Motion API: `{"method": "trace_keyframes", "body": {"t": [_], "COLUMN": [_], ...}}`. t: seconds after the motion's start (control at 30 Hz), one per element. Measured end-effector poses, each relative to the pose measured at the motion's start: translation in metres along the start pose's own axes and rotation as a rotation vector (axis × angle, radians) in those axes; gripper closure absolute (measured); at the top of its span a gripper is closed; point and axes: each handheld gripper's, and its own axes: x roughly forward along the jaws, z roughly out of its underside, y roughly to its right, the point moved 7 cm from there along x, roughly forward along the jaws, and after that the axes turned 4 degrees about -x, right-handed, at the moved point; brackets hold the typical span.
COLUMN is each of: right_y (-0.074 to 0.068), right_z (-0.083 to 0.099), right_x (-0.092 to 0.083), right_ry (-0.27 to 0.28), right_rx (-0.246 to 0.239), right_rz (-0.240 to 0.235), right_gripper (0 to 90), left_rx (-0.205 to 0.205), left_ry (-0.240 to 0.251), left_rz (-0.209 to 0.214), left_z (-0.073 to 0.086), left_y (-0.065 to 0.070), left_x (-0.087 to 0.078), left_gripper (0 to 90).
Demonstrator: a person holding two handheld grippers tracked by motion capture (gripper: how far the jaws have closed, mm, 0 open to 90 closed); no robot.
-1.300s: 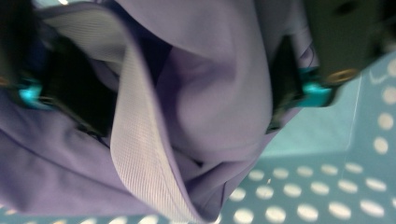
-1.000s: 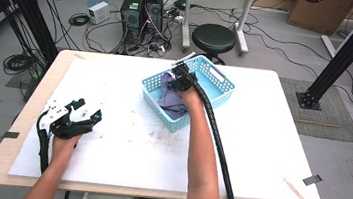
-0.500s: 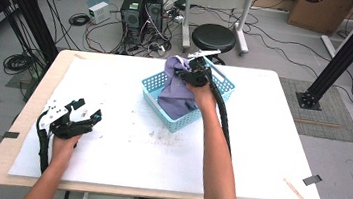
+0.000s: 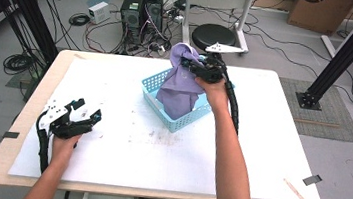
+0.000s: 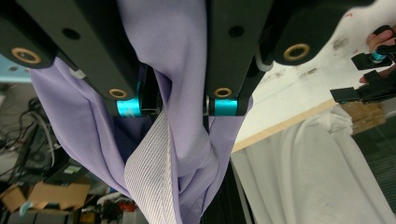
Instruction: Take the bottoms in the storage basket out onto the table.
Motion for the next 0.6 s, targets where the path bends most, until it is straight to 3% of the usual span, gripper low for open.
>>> {"method": "trace_keyframes", "body": {"t": [0.3,0.5,0.6], "right_y": [-0.004,-0.003,-0.005], "right_z": [-0.022,-0.031,-0.036], "right_x": [-0.028,-0.047,-0.057], "right_ry": [0.104,0.168,0.182], "right_rx": [-0.064,-0.054,-0.072], "right_rz": [0.003,-0.002,0.004], "right_gripper": [82.5,82.6,82.5], "left_rx": [0.001,-0.004,-0.002], "left_ry": [-0.001,0.000,0.000], "left_rz": [0.004,0.003,0.003], "left_z": [0.000,0.000,0.000], "left_y": [0.000,0.000,0.000], "left_x": [0.000,0.000,0.000], "left_gripper": [16.6,16.6,16.6]}}
